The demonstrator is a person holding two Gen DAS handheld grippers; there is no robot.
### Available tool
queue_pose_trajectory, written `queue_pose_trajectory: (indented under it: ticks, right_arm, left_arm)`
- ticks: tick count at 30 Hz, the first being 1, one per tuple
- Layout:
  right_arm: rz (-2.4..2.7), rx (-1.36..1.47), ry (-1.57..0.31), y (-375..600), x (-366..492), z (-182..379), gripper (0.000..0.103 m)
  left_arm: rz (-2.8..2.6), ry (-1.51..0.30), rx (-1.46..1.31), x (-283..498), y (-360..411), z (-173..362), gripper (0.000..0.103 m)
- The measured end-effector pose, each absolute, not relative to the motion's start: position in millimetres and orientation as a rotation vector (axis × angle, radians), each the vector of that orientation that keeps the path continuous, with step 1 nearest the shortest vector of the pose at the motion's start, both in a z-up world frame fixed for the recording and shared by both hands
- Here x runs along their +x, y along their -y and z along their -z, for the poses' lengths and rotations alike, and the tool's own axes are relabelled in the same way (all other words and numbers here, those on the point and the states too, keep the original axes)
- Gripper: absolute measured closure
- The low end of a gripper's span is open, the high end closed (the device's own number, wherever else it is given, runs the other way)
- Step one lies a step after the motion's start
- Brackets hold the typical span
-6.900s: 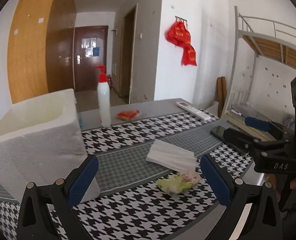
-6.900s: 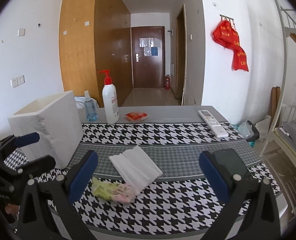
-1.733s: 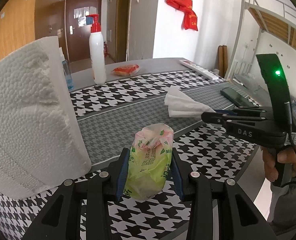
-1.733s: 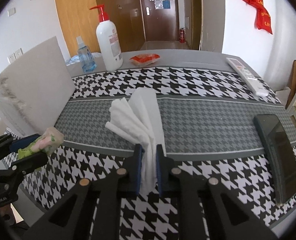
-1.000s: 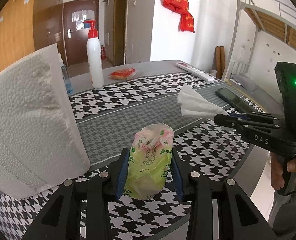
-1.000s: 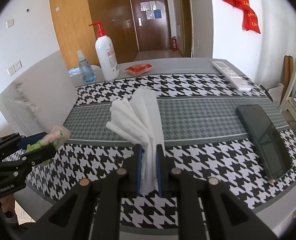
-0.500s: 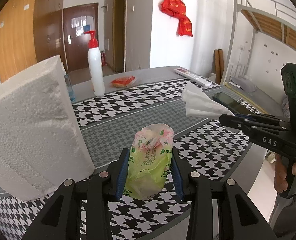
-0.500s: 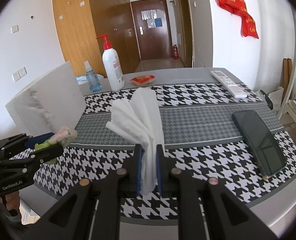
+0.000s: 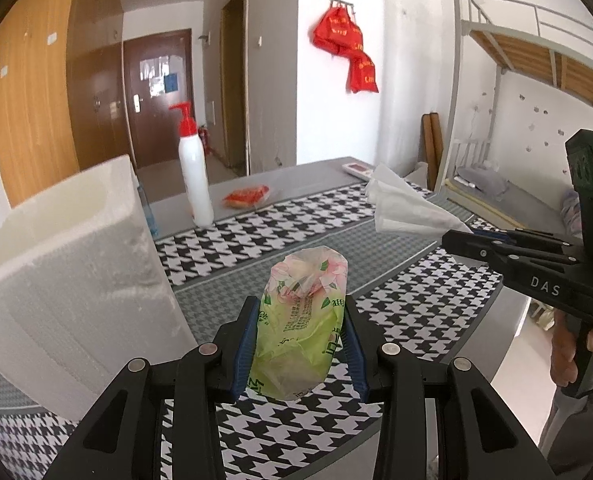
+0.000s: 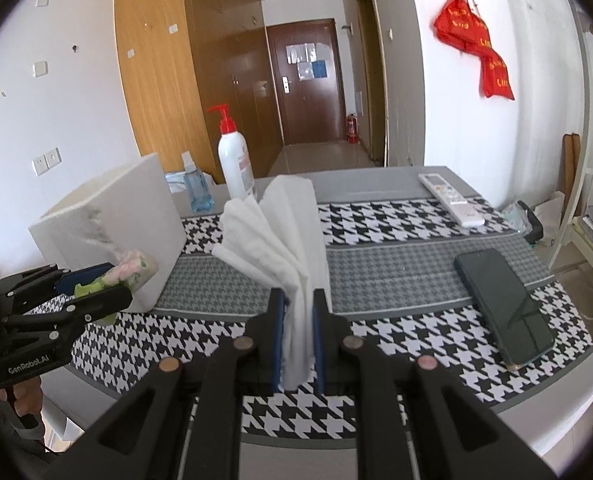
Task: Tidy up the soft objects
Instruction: 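Carry the green snack packet and white tissue over to the white foam box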
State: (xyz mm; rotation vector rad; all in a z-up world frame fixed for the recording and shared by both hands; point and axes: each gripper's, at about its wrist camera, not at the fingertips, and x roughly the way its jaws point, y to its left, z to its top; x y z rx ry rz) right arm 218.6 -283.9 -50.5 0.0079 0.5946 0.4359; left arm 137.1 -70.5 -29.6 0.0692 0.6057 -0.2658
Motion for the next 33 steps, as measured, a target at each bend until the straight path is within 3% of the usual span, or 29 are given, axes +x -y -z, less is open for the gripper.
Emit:
queue_pose_trajectory:
  ticks: [33]
  right_arm:
    - [-0.467, -0.006, -0.431, 278, 206, 3, 0.087]
  left_arm:
    - [0.221, -0.437, 0.068, 121, 53, -14, 0.062]
